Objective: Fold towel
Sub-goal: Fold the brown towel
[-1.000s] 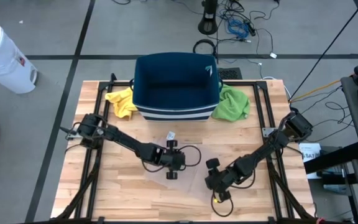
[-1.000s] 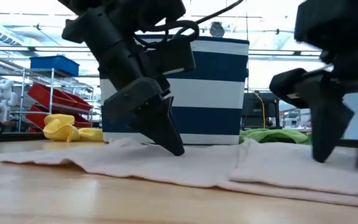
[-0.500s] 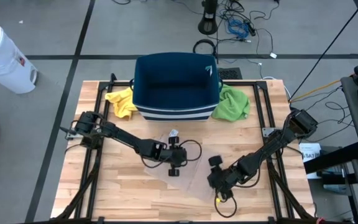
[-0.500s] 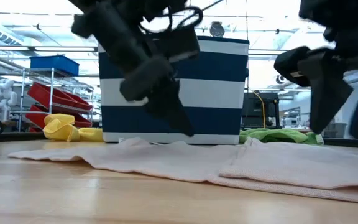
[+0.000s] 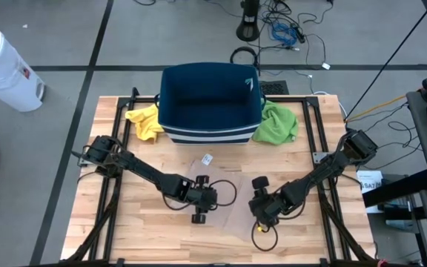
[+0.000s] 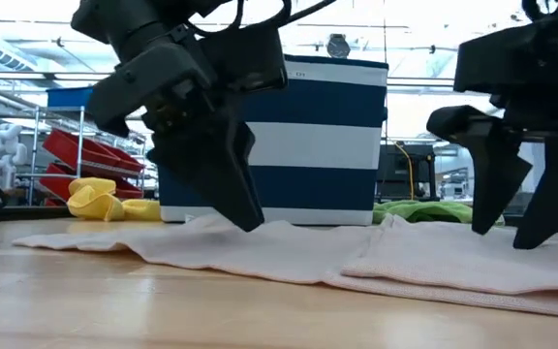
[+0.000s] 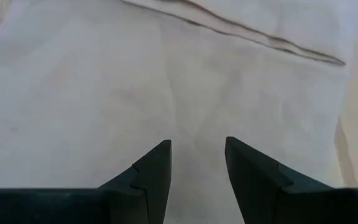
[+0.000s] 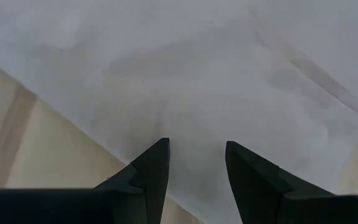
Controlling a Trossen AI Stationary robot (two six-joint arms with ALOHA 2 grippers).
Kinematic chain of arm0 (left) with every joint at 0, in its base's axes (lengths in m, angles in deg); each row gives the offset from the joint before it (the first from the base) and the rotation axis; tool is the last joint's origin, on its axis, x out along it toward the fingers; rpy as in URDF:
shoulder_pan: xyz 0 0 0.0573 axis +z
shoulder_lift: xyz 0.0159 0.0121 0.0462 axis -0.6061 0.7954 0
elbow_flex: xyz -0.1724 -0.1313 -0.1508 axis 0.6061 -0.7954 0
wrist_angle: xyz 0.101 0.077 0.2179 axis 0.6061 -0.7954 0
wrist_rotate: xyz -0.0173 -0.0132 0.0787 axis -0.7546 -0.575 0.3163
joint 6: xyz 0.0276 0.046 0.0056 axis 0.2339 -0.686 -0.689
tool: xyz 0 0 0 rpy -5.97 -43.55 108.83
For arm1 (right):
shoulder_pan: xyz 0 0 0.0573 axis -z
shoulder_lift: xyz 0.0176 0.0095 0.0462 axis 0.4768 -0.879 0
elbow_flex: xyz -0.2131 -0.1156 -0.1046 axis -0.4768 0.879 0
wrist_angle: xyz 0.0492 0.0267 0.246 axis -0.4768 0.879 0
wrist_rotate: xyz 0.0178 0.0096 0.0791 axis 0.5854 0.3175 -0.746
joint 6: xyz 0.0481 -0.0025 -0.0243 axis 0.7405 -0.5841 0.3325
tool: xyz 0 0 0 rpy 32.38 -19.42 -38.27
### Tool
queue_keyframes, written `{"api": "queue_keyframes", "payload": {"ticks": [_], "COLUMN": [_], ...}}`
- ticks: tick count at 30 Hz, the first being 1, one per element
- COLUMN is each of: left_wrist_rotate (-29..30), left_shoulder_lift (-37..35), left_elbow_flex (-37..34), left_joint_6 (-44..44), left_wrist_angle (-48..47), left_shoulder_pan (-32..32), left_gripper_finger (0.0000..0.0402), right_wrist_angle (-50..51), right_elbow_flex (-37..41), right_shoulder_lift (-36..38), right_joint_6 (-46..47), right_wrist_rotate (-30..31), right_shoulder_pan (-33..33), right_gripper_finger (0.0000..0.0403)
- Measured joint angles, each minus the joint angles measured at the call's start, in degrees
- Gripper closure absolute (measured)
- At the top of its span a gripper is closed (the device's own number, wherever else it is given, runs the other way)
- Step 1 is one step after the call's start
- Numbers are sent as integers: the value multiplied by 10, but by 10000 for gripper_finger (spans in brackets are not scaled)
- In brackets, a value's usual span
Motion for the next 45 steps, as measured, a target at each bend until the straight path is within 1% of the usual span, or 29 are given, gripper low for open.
{"api": "queue_keyframes", "payload": {"ticks": [8,13,16,19,20,25,28,31,34,36,40,42,45], "left_wrist_rotate": [0,5,7,10,10,23,61,88,93,93,93,80,4], "left_shoulder_lift": [33,36,37,37,37,35,31,15,-10,-33,-47,-48,-45], "left_elbow_flex": [2,3,2,2,2,2,1,-2,-4,-2,-2,-2,-2], "left_joint_6": [0,-30,-75,-152,-180,-287,-313,-315,-292,-268,-230,-210,-171], "left_wrist_angle": [7,15,23,13,8,-8,-12,-20,-17,-3,2,12,31], "left_shoulder_pan": [22,43,55,60,61,61,60,57,54,50,41,35,28], "left_gripper_finger": [243,243,243,243,243,243,243,243,243,243,243,243,243], "right_wrist_angle": [-77,-147,-187,-200,-197,-191,-156,-93,-58,-45,-36,-36,-35], "right_elbow_flex": [21,21,21,21,21,20,12,0,-2,-3,-3,-3,-3], "right_shoulder_lift": [-2,-2,-2,-2,-2,-2,2,9,20,28,31,31,31], "right_joint_6": [30,56,65,74,75,71,41,12,-20,-38,-75,-97,-128], "right_wrist_rotate": [-55,-82,-94,-125,-127,-125,-109,-50,-6,0,1,1,-1], "right_shoulder_pan": [-1,-8,-13,-17,-20,-28,-28,-26,-20,-8,24,41,68], "right_gripper_finger": [257,257,257,257,257,257,257,257,257,257,257,257,257]}}
